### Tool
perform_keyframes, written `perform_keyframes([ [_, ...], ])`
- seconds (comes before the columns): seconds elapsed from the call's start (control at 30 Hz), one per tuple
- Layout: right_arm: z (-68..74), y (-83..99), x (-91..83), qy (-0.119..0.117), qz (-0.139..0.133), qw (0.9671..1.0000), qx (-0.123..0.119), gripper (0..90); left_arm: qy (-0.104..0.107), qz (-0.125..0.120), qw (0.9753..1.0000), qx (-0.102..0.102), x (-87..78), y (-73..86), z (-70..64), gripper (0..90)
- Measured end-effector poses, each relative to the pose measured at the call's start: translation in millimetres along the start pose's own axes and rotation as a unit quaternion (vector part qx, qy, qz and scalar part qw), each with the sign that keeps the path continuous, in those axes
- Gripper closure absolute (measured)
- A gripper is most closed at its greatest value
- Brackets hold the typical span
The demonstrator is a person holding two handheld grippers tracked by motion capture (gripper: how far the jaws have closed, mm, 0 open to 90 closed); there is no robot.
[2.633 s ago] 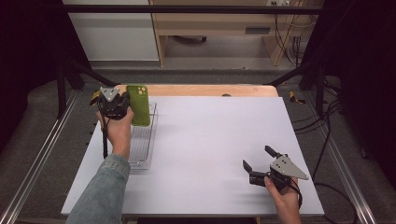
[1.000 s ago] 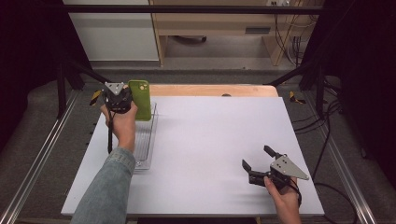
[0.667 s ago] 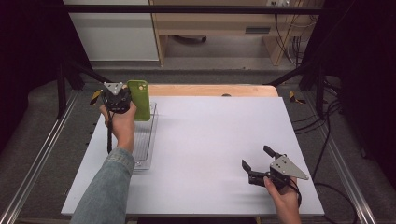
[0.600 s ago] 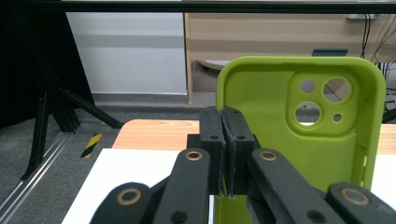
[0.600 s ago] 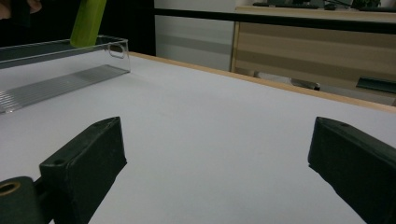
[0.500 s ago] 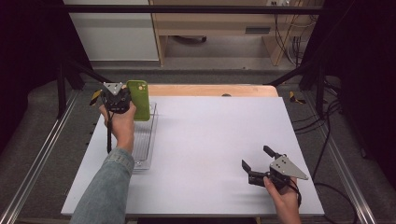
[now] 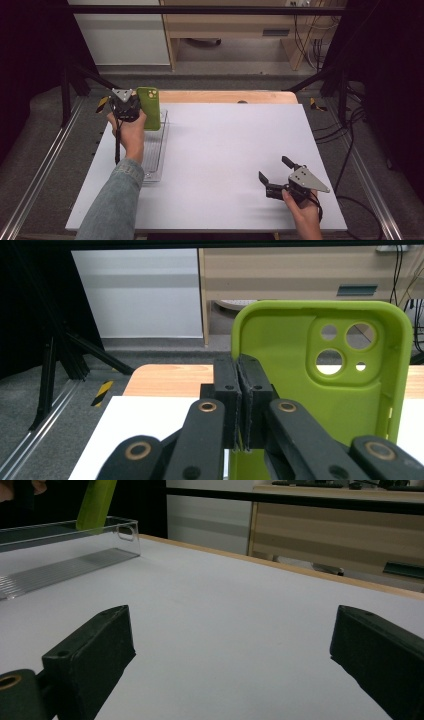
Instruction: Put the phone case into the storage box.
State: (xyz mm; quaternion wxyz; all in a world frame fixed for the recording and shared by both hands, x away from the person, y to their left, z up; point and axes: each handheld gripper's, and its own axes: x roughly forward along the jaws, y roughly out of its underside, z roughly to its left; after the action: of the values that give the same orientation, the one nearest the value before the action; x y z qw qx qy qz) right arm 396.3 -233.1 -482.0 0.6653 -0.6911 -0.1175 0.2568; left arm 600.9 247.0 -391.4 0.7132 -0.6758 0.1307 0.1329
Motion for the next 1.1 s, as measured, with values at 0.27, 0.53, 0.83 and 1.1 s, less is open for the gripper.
perform_keyframes([
  [0.27,0.2,0.0,0.0,0.0,0.0,1.0,-0.001,4.1,-0.003,0.009,1.0,0.0,2.4,3.5,2.0,87.5],
  [0.53,0.0,0.1,0.0,0.001,0.001,1.0,0.0,4.0,-0.002,0.021,0.9998,-0.002,4.4,8.7,2.6,87.5],
  [0.83,0.1,0.3,0.3,0.001,0.001,1.0,-0.002,4.0,-0.002,0.03,0.9995,0.012,5.4,12.2,-0.6,87.5],
  [1.1,0.7,0.4,0.8,-0.001,0.002,1.0,-0.002,3.9,0.0,0.036,0.9993,0.011,6.9,15.1,-2.3,87.5],
])
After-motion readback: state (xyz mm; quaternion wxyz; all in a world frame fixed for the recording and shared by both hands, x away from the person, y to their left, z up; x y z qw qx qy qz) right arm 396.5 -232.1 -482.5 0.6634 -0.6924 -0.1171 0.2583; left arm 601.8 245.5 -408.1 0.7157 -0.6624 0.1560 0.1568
